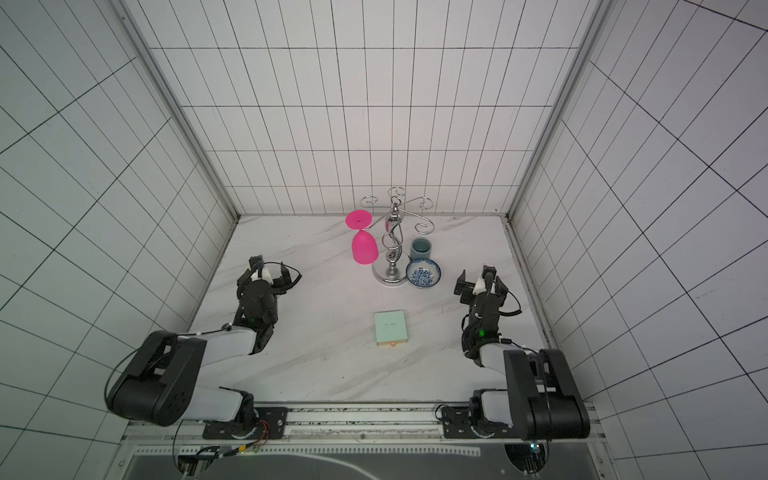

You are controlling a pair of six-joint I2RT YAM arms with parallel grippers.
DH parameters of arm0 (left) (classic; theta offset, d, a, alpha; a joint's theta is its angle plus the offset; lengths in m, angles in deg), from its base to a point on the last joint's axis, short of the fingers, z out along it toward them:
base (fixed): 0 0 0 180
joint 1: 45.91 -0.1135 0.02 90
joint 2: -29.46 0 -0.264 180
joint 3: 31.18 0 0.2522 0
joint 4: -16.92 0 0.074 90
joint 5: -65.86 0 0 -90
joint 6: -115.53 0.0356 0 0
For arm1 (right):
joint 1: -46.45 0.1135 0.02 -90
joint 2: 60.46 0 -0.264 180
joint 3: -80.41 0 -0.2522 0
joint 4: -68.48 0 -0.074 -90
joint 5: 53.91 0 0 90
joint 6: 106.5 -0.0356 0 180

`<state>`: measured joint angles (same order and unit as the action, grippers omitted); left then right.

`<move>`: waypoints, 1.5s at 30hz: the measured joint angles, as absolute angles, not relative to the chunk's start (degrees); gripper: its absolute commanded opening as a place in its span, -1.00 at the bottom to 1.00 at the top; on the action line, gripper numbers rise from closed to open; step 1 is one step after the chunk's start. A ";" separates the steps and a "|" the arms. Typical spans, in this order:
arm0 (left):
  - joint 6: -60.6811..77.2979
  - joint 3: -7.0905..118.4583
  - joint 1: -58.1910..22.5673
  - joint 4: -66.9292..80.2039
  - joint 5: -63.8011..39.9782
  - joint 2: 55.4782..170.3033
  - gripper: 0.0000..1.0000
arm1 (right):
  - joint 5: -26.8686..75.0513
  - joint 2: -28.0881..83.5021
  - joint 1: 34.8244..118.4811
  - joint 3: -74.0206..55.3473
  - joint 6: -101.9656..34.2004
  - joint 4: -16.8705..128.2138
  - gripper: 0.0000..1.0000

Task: Take out the earrings from the drawer-style jewelry box
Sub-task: Move the jewelry box to the center of the board.

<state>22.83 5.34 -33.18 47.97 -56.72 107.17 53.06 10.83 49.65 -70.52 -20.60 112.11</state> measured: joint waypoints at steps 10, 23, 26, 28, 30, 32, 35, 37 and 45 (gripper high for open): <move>-18.11 16.10 -45.92 6.97 -49.64 89.75 0.94 | 54.13 -6.50 48.91 -51.81 -55.81 66.97 0.76; -26.76 11.92 -32.50 -7.83 -37.03 76.97 0.88 | 46.40 -7.75 66.59 -45.88 -57.64 25.77 0.65; -25.58 14.13 -25.03 -12.53 -33.51 79.18 0.77 | 40.65 -7.57 69.83 -45.99 -56.55 24.55 0.40; -24.67 15.88 -14.49 -14.10 -32.50 80.68 0.74 | 36.10 -6.31 71.36 -46.52 -55.57 25.99 0.34; -24.56 16.99 -4.68 -14.19 -31.56 82.87 0.69 | 30.77 -3.86 72.19 -47.92 -54.54 29.09 0.28; -24.75 17.50 2.27 -12.92 -29.92 86.63 0.60 | 25.37 -0.36 72.62 -49.38 -53.73 32.20 0.19; -25.15 17.63 7.43 -10.76 -26.86 93.84 0.55 | 19.23 4.91 72.76 -51.87 -53.01 37.03 0.11; -25.58 17.63 8.39 -9.79 -25.11 97.62 0.54 | 16.89 6.52 72.76 -53.23 -52.73 39.23 0.08; -28.73 16.69 7.69 -3.50 -21.03 100.77 0.47 | 11.03 11.29 73.70 -54.65 -52.73 48.17 -0.24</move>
<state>-28.73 16.69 7.69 -3.50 -21.03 100.77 11.03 11.29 73.70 -54.65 -52.73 48.17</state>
